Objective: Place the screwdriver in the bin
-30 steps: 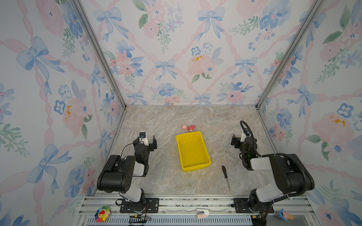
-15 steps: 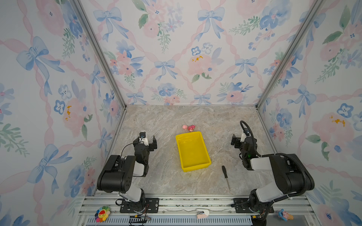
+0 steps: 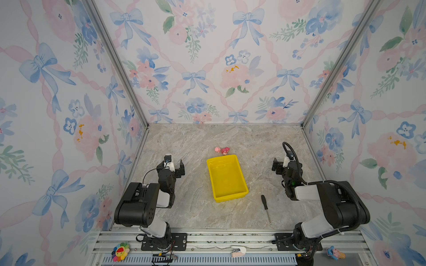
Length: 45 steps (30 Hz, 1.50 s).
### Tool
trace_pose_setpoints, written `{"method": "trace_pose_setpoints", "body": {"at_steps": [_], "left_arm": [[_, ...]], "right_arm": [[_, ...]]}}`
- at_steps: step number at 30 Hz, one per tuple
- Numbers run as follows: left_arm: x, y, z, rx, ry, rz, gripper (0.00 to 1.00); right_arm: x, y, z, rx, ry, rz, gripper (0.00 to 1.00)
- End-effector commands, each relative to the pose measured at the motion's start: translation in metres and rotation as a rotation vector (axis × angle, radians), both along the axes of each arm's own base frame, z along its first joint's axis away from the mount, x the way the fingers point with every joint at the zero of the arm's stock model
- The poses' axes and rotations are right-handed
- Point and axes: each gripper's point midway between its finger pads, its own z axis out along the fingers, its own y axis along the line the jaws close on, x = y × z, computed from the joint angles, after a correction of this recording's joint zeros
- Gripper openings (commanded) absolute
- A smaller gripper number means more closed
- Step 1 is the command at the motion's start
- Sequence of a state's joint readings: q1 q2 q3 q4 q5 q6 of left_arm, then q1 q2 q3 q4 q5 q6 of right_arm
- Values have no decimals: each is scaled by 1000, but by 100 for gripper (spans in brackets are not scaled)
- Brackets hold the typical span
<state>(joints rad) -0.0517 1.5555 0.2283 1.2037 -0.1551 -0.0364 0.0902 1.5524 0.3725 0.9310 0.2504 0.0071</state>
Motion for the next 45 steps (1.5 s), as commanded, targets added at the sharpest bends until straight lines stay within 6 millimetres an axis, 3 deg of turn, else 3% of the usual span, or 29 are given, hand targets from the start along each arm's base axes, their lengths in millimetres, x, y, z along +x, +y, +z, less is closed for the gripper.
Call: {"method": "trace_pose_setpoints", "body": {"at_steps": [1,13,21,26,35,45], "left_arm": [[4,0,2,9,-6,-10,98],[5,0,14,8,-3,-8,98],[-1,2,28,-18,-1,11,98],[-4,-6,43,-45,24,-34,98],[-15,-29,67,-180,72,-125,98],[-39,-67,84,-249,209,-211,98]], "right_arm": [[2,-5,4,3,-8,-22,97],[0,-10,22,-41,6,-91,97],[-6,2,42,-59,24,-47,97],[-13,12,62,-66,88,-41,97],[-44,25,77,5,261,-58,97],[-87,42,61,77,462,-81,97]]}}
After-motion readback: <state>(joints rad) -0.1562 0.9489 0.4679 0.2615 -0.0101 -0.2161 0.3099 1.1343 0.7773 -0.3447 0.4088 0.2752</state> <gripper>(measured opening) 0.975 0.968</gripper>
